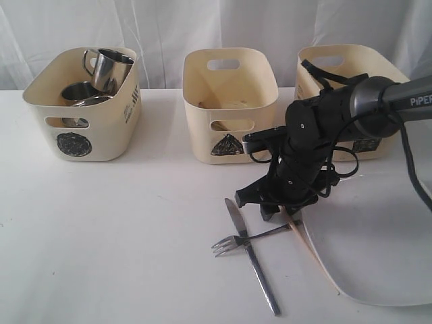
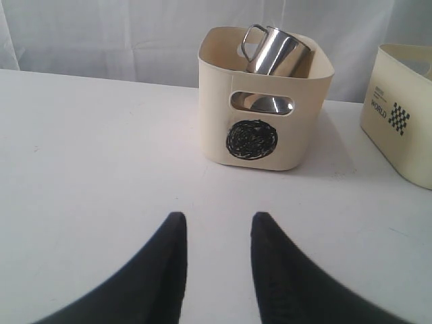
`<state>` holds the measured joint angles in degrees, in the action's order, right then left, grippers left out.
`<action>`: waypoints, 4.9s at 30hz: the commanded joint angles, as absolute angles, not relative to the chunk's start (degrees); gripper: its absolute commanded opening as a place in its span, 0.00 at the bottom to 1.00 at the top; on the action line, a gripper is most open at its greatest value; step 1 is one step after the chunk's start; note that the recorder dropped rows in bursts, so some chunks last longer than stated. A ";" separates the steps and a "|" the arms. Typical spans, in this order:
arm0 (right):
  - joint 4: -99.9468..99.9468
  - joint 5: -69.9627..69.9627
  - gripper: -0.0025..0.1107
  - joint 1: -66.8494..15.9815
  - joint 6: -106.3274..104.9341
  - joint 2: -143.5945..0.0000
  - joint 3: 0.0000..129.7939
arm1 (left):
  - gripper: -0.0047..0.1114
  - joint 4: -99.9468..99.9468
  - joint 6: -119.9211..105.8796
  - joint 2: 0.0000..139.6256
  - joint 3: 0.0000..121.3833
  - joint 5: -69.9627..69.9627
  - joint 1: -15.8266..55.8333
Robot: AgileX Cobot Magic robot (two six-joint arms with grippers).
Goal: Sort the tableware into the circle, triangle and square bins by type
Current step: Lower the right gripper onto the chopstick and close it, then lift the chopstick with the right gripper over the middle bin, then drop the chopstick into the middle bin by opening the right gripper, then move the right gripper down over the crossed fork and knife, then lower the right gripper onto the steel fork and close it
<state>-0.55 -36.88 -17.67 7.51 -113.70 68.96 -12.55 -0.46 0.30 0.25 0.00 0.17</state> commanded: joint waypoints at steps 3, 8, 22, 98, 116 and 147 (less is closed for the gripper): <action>-0.45 -38.12 0.24 -17.03 6.21 -114.42 68.93 | 0.36 -12.83 0.00 0.00 0.00 0.00 0.05; -0.45 -39.55 0.02 -17.03 6.21 -114.31 68.93 | 0.36 -12.83 0.00 0.00 0.00 0.00 0.05; -2.61 -35.07 0.02 -21.59 6.21 -101.82 68.56 | 0.36 -12.83 0.00 0.00 0.00 0.00 0.05; -10.55 -1.95 0.30 -16.03 -10.95 -107.93 79.26 | 0.36 -12.83 0.00 0.00 0.00 0.00 0.05; -10.69 -44.99 0.30 -22.38 -53.16 -98.36 65.34 | 0.36 -12.83 0.00 0.00 0.00 0.00 0.05; 0.00 -43.17 0.51 -25.69 -61.86 -106.84 65.25 | 0.36 -12.83 0.00 0.00 0.00 0.00 0.05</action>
